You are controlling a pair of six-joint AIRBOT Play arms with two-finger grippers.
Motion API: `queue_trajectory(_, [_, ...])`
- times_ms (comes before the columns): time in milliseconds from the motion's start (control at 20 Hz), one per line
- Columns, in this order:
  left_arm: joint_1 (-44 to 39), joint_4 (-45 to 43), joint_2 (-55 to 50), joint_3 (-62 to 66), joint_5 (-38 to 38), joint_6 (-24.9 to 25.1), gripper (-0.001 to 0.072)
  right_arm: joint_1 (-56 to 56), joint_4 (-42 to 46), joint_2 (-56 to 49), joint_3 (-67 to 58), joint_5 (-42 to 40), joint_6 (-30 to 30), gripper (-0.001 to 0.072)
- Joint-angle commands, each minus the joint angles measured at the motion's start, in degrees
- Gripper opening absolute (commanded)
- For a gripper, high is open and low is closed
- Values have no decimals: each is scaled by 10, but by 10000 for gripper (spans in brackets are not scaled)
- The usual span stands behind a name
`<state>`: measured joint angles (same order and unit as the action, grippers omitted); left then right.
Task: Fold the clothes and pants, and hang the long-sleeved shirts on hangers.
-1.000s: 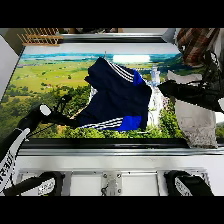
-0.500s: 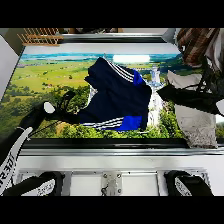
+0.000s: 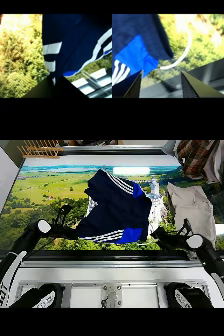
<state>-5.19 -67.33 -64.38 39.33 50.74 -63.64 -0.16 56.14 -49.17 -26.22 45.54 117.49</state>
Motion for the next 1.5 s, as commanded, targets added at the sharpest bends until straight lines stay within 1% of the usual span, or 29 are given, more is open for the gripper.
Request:
queue_trajectory(0, [0, 1, 19, -24, -1, -4, 8, 24, -150, -36, 76, -134, -78, 504])
queue_trajectory(50, [0, 0, 18, -24, 1, -5, 8, 41, -171, -52, 76, -152, -99, 505])
queue_trajectory(100, [0, 0, 18, -24, 1, -5, 8, 57, -186, -67, 76, -172, -105, 504])
queue_trajectory(300, [0, 0, 18, -24, 3, -12, 8, 114, -194, -111, 76, -266, -110, 504])
queue_trajectory(400, [0, 0, 18, -24, 2, -14, 8, 130, -199, -125, 75, -293, -110, 504])
queue_trajectory(550, [0, 0, 18, -24, 2, -14, 8, 161, -220, -148, 75, -322, -110, 504])
queue_trajectory(800, [0, 0, 18, -24, 3, -14, 8, 197, -219, -182, 46, -353, -111, 504])
queue_trajectory(950, [0, 0, 18, -24, 3, -14, 8, 196, -219, -191, 20, -353, -139, 492])
queue_trajectory(1050, [0, 0, 18, -24, 3, -15, 8, 195, -217, -195, 17, -361, -139, 197])
queue_trajectory(1150, [0, 0, 18, -24, 3, -18, 8, 195, -217, -197, 17, -382, -139, 38])
queue_trajectory(1200, [0, 0, 18, -24, 3, -18, 7, 195, -217, -197, 17, -393, -139, 14])
queue_trajectory(1350, [0, -2, 18, -24, 8, -18, 8, 195, -215, -194, 14, -390, -146, 12])
queue_trajectory(1450, [5, -2, 18, -10, 39, -18, 8, 186, -199, -174, 8, -369, -171, 11])
